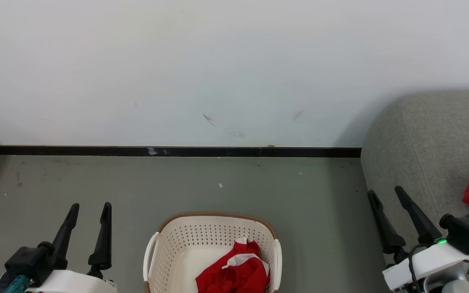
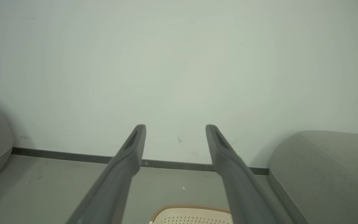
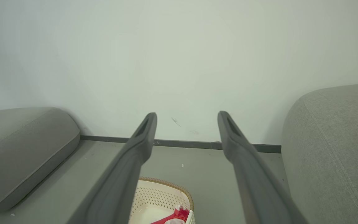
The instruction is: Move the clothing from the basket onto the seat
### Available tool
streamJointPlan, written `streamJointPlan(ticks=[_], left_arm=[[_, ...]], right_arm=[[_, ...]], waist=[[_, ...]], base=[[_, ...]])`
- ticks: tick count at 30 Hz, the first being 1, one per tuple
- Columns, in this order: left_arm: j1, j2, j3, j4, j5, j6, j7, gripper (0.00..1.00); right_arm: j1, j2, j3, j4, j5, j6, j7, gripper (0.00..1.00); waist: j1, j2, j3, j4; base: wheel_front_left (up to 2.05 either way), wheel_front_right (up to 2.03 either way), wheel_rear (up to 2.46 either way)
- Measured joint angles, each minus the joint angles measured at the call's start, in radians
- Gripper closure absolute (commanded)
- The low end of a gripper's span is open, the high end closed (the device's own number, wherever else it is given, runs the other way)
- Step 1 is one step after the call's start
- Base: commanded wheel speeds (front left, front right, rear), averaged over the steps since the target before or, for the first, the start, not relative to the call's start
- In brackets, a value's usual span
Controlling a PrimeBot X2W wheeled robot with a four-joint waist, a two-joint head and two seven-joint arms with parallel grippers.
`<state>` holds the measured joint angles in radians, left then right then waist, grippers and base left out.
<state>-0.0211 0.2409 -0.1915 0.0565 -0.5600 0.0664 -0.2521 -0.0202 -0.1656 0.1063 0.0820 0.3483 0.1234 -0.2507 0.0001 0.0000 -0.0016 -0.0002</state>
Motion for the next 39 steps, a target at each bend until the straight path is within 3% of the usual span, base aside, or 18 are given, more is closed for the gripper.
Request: streamJointPlan(ticks=[39], left_arm=[[-0.019,-0.022,-0.015,0.024,0.035,-0.071,0.000,0.00]], right_arm=[[0.013,0.026,-0.038,-0.051,-0.032,0.000,0.000,0.00]], waist=[[-0.0001,0.0000,0.118,-0.053]], base=[[0.00,0.00,0.00]])
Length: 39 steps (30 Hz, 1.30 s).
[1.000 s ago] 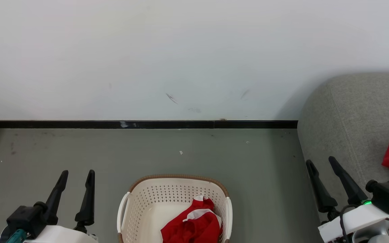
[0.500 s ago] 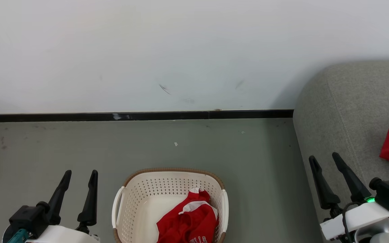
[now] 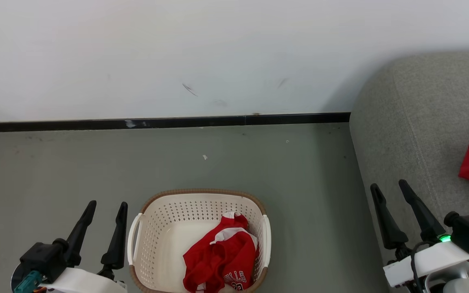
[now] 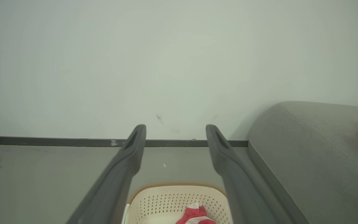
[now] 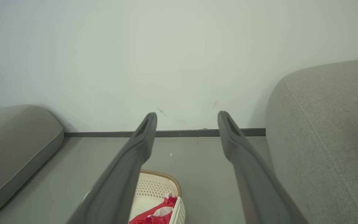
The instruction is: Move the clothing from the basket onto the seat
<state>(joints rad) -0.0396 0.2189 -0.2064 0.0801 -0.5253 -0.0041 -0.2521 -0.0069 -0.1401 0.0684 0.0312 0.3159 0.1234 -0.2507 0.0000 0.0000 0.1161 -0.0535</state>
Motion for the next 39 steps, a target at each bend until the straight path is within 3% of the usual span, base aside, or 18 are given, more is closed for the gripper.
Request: streamJointPlan(ticks=[39], left_arm=[[-0.245,0.020,-0.086,0.120,0.026,-0.071,0.087,0.00]], right_arm=[[-0.176,0.070,-0.083,-0.164,-0.036,0.000,0.000,0.00]], waist=[[0.0000,0.0000,0.320,-0.080]], base=[[0.00,0.00,0.00]])
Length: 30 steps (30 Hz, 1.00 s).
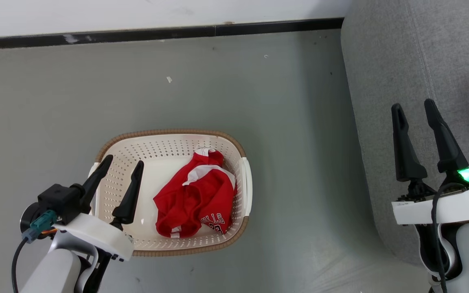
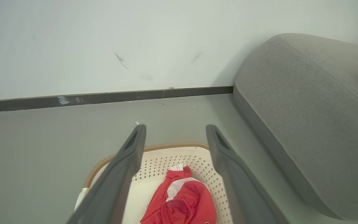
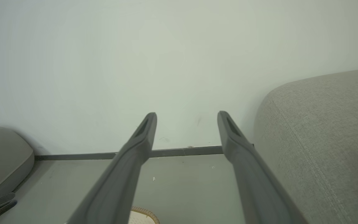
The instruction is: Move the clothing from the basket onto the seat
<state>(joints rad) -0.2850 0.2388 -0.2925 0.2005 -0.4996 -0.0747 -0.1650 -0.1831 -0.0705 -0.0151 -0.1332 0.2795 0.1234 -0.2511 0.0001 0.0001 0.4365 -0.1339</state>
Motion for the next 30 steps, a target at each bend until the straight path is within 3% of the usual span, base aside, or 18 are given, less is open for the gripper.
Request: streamJointPlan(ticks=[30], left_arm=[[-0.194,0.036,-0.075,0.244,0.024,-0.034,0.112,0.00]], right_arm=[[-0.117,0.022,0.045,-0.113,-0.026,0.000,-0.006,0.00]], waist=[[0.0000,0.0000,0.254,-0.113]], base=[[0.00,0.00,0.00]])
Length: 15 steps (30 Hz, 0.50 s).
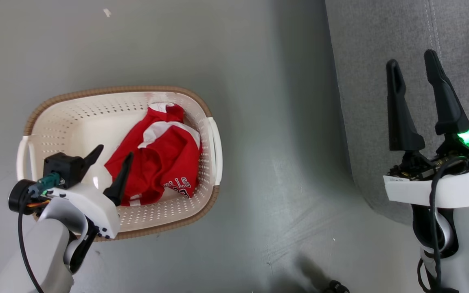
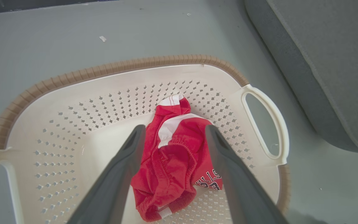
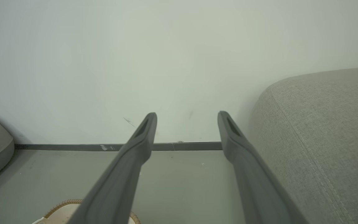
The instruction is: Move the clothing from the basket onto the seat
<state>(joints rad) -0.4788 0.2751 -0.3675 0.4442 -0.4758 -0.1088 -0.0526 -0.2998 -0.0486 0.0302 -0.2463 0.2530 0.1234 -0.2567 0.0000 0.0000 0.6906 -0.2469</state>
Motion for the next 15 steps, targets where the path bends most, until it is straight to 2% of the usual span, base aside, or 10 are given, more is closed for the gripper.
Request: streamJointPlan(ticks=[7,15], left_arm=[[-0.048,0.018,0.001,0.056,0.001,-0.001,0.027,0.00],[-0.111,0.051,0.003,0.139,0.012,-0.001,0.069,0.00]], right_arm=[[-0.035,0.002,0.026,-0.029,-0.006,0.000,0.000,0.00],[-0.065,0.003,0.043,-0.037,0.042,0.000,0.000,0.00]], waist=[[0.0000,0.0000,0.052,-0.036],[0.0001,0.0000,0.110,-0.077]], base=[[0.00,0.00,0.00],[0.00,0.00,0.00]])
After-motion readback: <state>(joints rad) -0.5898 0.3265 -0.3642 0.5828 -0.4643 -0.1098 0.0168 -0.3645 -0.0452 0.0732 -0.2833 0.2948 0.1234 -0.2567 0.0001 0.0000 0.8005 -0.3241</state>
